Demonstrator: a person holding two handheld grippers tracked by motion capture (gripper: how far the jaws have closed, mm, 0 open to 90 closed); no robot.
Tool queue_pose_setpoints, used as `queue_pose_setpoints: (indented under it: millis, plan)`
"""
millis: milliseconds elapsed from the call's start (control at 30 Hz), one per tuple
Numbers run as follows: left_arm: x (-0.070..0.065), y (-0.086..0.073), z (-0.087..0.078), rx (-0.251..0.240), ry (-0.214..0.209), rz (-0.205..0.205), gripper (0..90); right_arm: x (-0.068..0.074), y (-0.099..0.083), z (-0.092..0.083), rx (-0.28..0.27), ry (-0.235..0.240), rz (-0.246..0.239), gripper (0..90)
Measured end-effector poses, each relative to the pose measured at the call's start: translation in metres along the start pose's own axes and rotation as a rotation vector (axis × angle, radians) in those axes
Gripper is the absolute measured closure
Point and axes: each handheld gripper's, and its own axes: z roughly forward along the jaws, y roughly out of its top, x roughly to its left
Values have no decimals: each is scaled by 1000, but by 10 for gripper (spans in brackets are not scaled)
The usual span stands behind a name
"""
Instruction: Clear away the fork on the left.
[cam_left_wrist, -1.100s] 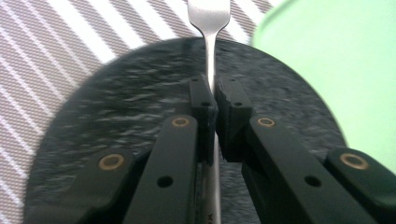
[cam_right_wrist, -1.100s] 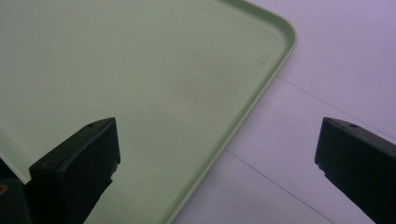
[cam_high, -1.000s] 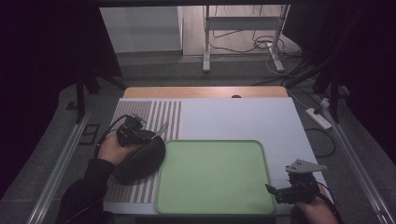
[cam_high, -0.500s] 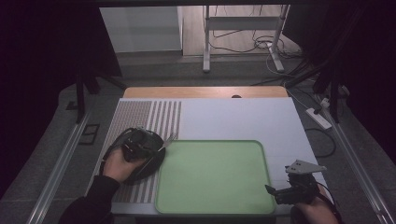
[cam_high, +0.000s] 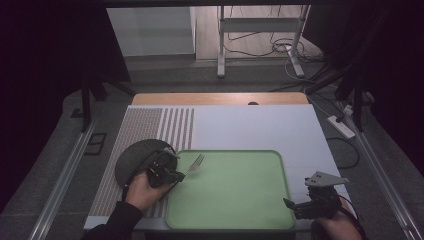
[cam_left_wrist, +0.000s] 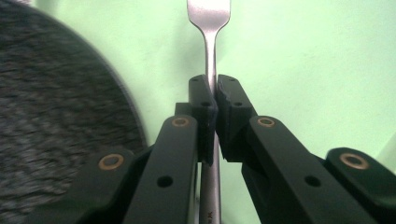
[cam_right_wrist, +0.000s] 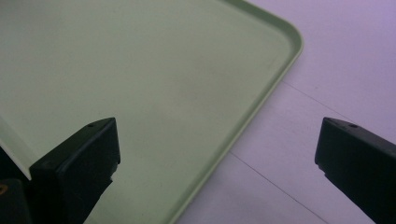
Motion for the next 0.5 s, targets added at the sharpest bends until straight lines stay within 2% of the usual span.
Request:
queue_pose_setpoints:
  millis: [67, 300, 500]
  plan:
    - [-6, 3, 4, 4, -2, -11, 848, 0, 0, 0, 2, -1, -1, 3]
    - [-20, 14, 18, 15, -5, -8, 848, 0, 0, 1, 4, 1, -6, 3]
    - [-23, 17, 35, 65, 7, -5, 844, 1, 0, 0, 4, 3, -7, 3]
